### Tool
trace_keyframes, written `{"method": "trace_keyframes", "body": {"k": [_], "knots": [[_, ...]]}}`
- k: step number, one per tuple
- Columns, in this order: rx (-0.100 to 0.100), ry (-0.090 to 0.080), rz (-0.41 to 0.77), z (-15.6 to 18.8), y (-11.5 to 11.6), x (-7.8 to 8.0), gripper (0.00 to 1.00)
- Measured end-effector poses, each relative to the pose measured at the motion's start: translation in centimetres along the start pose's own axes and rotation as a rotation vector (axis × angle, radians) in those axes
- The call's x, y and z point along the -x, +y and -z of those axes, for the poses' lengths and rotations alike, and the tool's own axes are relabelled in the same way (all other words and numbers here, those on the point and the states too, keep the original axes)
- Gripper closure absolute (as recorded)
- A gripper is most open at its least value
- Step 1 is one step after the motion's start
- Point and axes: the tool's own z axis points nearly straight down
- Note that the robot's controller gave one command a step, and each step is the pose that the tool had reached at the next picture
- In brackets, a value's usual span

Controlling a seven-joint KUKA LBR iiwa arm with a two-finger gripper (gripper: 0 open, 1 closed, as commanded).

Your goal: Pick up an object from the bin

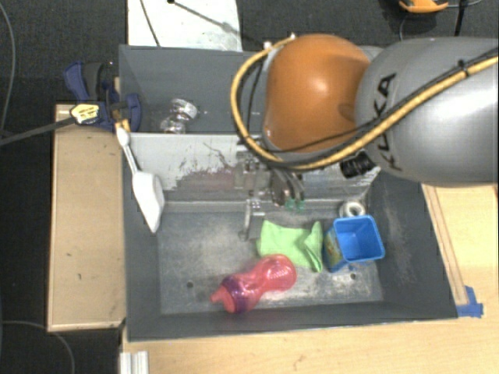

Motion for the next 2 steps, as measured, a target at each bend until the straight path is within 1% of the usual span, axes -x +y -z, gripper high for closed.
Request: {"method": "trace_keyframes", "body": {"k": [1,2], "knots": [[0.0,-0.001,0.158,-4.7,-2.7,-1.7,0.0],[0.0,0.001,0.467,-8.2,-10.0,-5.2,0.0]]}}
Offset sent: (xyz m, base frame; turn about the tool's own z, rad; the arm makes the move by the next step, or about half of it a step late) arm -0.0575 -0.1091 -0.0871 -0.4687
